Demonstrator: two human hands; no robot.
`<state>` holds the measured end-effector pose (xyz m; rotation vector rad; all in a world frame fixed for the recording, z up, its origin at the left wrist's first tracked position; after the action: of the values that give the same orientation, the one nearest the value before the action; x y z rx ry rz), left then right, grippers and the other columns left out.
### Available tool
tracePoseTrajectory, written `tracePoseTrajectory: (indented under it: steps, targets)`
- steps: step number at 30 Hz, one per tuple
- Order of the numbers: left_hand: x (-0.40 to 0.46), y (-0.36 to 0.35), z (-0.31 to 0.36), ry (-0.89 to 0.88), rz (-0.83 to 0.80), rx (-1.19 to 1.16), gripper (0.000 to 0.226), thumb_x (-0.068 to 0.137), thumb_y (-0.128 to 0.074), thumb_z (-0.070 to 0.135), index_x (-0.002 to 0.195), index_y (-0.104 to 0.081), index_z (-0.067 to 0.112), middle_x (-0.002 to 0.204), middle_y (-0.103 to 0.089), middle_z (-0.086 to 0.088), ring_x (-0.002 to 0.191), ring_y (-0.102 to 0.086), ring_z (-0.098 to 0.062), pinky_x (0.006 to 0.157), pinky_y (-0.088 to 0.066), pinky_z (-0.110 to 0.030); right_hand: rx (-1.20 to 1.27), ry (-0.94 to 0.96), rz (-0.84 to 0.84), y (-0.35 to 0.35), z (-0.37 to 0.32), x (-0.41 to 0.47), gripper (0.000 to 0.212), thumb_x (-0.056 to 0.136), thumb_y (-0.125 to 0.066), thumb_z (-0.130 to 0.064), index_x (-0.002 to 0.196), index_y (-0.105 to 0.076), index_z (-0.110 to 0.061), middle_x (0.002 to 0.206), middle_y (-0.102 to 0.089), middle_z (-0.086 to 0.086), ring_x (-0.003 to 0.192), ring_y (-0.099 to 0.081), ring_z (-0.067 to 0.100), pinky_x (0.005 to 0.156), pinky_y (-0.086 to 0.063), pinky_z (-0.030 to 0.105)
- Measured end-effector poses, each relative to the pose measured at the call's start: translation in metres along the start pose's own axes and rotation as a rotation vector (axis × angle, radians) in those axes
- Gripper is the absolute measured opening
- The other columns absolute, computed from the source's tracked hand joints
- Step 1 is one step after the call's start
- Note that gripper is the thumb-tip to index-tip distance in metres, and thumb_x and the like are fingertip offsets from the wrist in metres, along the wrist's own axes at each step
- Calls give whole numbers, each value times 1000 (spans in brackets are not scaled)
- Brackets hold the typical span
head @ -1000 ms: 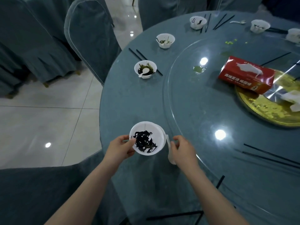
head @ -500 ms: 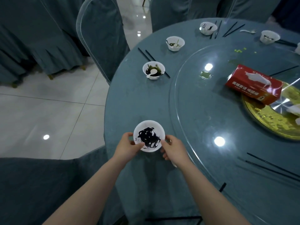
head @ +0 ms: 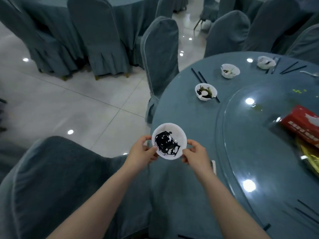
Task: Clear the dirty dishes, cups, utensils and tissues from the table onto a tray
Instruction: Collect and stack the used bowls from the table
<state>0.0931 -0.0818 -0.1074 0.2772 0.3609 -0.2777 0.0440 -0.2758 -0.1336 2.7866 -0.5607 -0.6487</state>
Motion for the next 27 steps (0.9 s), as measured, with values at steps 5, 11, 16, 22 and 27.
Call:
tracePoseTrajectory:
  steps: [5,11,16,22,27]
  targets:
    - [-27,82,19,-70,52,-159,29,89,-63,19,115,-58,30,111,-65,2,97,-64,-14,85,-55,-38,124,82,-106,-53,-59,-22,37,78,-51,1,97,-63,-28,53,-61,-4,43,-50,9,44,-40,21]
    - [-57,195,14,-84,-110,-678,44,82,-65,21,124,-57,30,113,-69,-1,98,-68,-24,77,-57,-40,226,140,-285,-155,-125,-69,37,78,-48,3,98,-66,-22,52,-58,2,39,-47,11,39,-35,17]
    - [-87,303,-13,-127,-141,-774,52,81,-69,19,131,-54,22,117,-67,-10,96,-67,-29,83,-56,-46,242,150,-337,-250,-157,-117,34,84,-49,2,98,-70,-20,57,-59,4,45,-51,12,47,-42,22]
    - [-112,418,-53,-116,-50,-811,55,76,-69,16,128,-57,22,117,-67,-11,99,-68,-32,76,-57,-39,189,185,-407,-352,-193,-161,25,86,-57,-3,103,-69,-17,70,-68,4,55,-57,11,51,-46,20]
    - [-122,493,-73,-138,34,-781,51,77,-69,19,127,-57,22,118,-68,-10,98,-69,-29,75,-58,-37,119,214,-363,-401,-215,-170,24,89,-55,-4,106,-67,-16,83,-73,5,68,-63,14,66,-51,27]
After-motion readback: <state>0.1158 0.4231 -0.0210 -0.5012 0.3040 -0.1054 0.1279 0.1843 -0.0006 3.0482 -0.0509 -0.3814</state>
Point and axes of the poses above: each hand's wrist, its own x-axis towards the middle knuckle, its own y-axis out of the back of the hand, z = x × y, the point moved 4 cm from there along x, towards the middle knuckle
